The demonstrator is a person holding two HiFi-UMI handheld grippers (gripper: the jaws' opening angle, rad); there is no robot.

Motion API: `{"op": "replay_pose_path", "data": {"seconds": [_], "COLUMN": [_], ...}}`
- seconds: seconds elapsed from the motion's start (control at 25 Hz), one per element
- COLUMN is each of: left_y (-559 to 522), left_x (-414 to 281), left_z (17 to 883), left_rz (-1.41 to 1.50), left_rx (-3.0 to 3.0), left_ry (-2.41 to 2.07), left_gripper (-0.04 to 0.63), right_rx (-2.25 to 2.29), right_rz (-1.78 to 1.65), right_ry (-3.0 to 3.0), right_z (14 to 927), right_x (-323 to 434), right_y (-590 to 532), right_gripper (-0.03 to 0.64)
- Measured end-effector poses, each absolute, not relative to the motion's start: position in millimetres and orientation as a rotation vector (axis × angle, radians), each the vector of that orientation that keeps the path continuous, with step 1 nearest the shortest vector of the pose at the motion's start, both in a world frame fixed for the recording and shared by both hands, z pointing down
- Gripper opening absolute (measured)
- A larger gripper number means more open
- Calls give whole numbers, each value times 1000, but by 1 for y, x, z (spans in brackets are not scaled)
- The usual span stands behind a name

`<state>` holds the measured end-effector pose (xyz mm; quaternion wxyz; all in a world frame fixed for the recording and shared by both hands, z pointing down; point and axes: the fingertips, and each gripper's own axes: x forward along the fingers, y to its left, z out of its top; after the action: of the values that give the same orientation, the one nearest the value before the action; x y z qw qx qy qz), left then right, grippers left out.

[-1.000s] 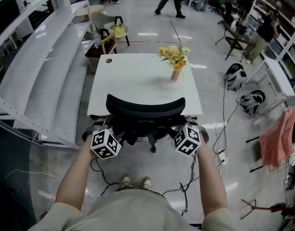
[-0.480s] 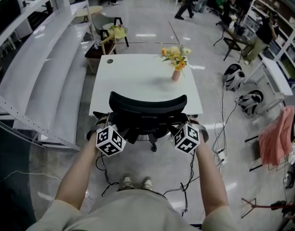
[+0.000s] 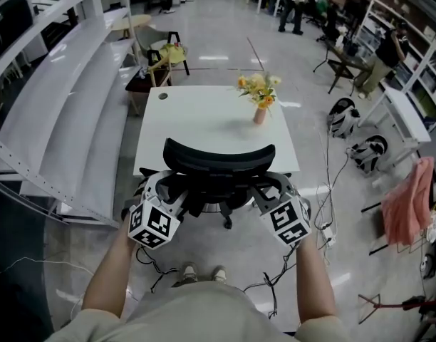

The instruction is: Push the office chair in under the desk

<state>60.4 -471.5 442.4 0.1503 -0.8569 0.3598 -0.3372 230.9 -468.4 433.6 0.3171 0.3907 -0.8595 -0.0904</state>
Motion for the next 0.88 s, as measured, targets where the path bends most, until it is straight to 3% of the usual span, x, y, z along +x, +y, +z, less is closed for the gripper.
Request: {"op": "replay_pose_path", "data": {"seconds": [0.56,0.88], "left_y": [-430,-406], "left_x": [64,48], "left_z": [253,225], "left_rz": [-364,-246], "left_rx": [-2295,-2350], "left_ry": [1115,1212], "left_gripper": [115,62], "right_rx": [1565,1667], "right_rz": [-344,-436], "right_ry": [-2583,-2631], "right_z": [252,209], "right_x": [217,216], "right_y": [-424,-383], "right_gripper": [32,17]}}
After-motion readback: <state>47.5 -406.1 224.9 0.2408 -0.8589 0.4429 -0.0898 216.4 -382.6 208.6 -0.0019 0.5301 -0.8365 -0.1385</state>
